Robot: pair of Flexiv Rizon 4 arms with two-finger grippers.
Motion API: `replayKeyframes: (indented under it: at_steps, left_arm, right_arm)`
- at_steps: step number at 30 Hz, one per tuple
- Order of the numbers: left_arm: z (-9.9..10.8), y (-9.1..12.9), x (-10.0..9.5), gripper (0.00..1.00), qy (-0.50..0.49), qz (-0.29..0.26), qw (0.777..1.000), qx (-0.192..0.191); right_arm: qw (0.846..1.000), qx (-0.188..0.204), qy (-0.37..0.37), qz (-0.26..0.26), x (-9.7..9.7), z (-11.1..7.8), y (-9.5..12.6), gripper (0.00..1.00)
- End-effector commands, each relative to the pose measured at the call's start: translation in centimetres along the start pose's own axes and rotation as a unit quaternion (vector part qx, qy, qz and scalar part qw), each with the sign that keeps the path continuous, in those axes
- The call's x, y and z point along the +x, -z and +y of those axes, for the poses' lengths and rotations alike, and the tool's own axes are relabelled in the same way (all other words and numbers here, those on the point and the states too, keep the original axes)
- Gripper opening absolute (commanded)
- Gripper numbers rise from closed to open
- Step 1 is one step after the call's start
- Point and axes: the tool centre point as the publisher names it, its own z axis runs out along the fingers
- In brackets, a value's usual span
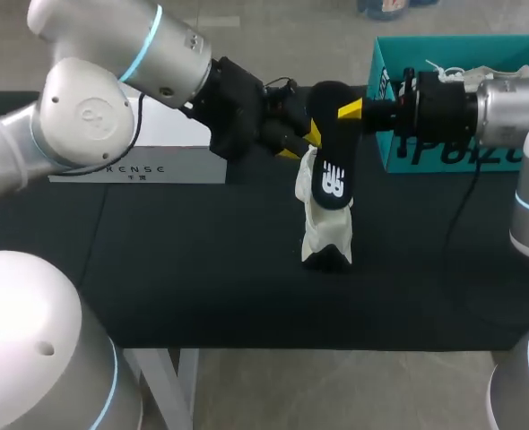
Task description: Take the shoe out of the shoebox, open the shoe tongue, remove and reinsert the insole, then place the shoe into the shoebox
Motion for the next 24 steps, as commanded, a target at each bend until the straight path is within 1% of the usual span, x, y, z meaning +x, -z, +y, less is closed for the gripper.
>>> replayKeyframes:
  at_steps: [1, 5, 7, 8, 10, 13, 17, 19, 21, 24]
  left_arm:
    - [1.1, 2.1, 0.2, 1.0, -0.013, 0.062, 0.997, 0.039]
    - [1.7, 3.2, 0.6, 1.0, -0.026, 0.128, 0.989, 0.071]
    - [2.1, 3.7, 0.6, 1.0, -0.03, 0.163, 0.983, 0.073]
    - [2.2, 3.9, 0.5, 1.0, -0.032, 0.17, 0.982, 0.078]
    - [2.6, 4.4, 0.4, 1.0, -0.032, 0.211, 0.973, 0.086]
    - [2.5, 5.1, 0.1, 1.0, -0.02, 0.266, 0.959, 0.099]
    - [2.6, 5.6, -0.4, 1.0, -0.001, 0.313, 0.943, 0.109]
    - [2.6, 5.9, -0.7, 1.0, 0.029, 0.347, 0.931, 0.111]
    - [2.6, 6.4, -0.7, 1.0, 0.032, 0.399, 0.908, 0.122]
    - [2.6, 6.8, -0.9, 1.0, 0.034, 0.437, 0.889, 0.134]
  right_arm:
    - [1.0, 0.003, -0.003, -0.004, -0.5, 0.1, -0.3, 0.0]
    - [1.0, 0.006, 0.003, -0.024, -1.0, 0.1, -0.5, 0.0]
    - [0.999, 0.007, 0.004, -0.031, -1.3, 0.1, -0.7, 0.0]
    - [0.999, 0.007, 0.003, -0.033, -1.4, 0.1, -0.7, 0.0]
    - [0.999, 0.008, 0.001, -0.036, -1.8, 0.2, -0.9, 0.0]
    - [0.999, 0.009, -0.002, -0.04, -2.3, 0.2, -1.2, 0.0]
    - [0.999, 0.011, -0.004, -0.041, -2.6, 0.3, -1.7, 0.0]
    - [0.999, 0.012, -0.003, -0.041, -2.7, 0.4, -2.0, 0.0]
    - [0.999, 0.012, -0.003, -0.041, -2.7, 0.5, -2.2, 0.0]
    - [0.999, 0.015, -0.002, -0.041, -2.7, 0.5, -2.6, 0.0]
